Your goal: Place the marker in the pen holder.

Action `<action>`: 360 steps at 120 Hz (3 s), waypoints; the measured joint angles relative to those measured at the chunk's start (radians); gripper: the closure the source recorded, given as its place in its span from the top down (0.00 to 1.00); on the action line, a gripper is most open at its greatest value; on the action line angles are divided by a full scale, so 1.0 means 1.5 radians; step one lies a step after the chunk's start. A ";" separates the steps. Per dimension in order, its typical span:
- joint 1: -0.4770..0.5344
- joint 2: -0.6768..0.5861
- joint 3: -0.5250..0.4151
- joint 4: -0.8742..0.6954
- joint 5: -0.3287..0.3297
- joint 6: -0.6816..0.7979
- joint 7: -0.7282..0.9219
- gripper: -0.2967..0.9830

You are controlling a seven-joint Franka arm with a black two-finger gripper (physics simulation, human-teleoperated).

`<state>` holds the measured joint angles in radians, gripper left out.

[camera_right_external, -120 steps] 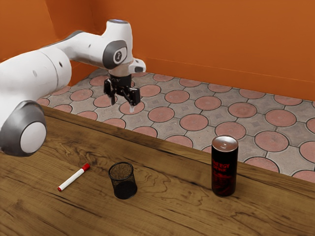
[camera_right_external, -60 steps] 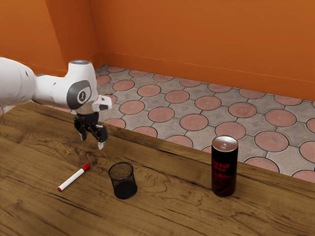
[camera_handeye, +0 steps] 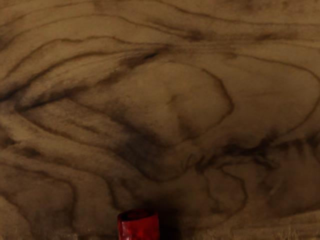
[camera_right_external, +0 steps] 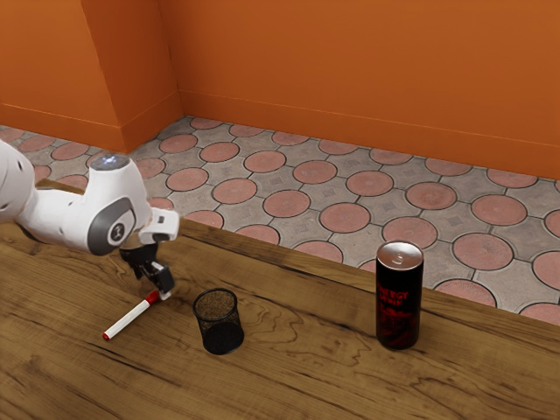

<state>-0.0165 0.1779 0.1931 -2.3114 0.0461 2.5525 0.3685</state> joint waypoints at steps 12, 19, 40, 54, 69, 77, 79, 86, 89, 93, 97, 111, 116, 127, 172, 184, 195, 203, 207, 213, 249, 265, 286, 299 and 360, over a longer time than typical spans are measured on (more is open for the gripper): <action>0.001 -0.017 0.004 -0.031 0.001 0.022 0.008 0.77; 0.000 -0.018 0.011 -0.039 0.000 0.032 0.012 0.77; 0.002 0.002 0.015 -0.041 -0.005 0.051 0.022 0.77; 0.002 0.013 0.022 -0.040 -0.017 0.059 0.028 0.76; 0.003 0.016 0.025 -0.040 -0.031 0.063 0.033 0.69; 0.003 0.018 0.026 -0.040 -0.038 0.064 0.036 0.62; 0.003 0.020 0.026 -0.039 -0.041 0.065 0.037 0.60; 0.003 0.024 0.026 -0.038 -0.047 0.065 0.039 0.55; 0.003 0.025 0.026 -0.037 -0.049 0.066 0.040 0.53; 0.003 0.026 0.026 -0.036 -0.051 0.066 0.041 0.50; 0.003 0.026 0.026 -0.035 -0.052 0.066 0.042 0.47; 0.003 0.026 0.026 -0.035 -0.055 0.067 0.045 0.36; 0.003 0.026 0.026 -0.035 -0.056 0.067 0.046 0.33; 0.003 0.026 0.026 -0.034 -0.056 0.067 0.048 0.26; -0.003 -0.029 0.024 -0.027 -0.047 0.072 0.035 0.16; -0.017 -0.064 0.013 -0.003 -0.045 0.071 0.029 0.15; -0.042 -0.090 -0.002 0.018 -0.045 0.069 0.018 0.15; -0.068 -0.108 -0.004 0.031 -0.054 0.059 0.008 0.15; -0.084 -0.113 -0.001 0.043 -0.068 0.050 0.002 0.15; -0.113 -0.117 0.008 0.064 -0.093 0.032 -0.006 0.15; -0.175 -0.119 -0.038 0.089 -0.248 -0.035 -0.059 0.15; -0.185 -0.129 -0.075 0.081 -0.254 -0.034 -0.071 0.15; -0.229 -0.094 -0.055 0.151 -0.201 -0.030 -0.071 0.15; -0.173 -0.090 -0.053 0.163 -0.182 -0.033 -0.071 0.15; -0.071 -0.169 -0.058 0.040 -0.145 -0.009 -0.063 0.15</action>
<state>-0.1228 -0.0752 0.1063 -2.2518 -0.1713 2.5392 0.2733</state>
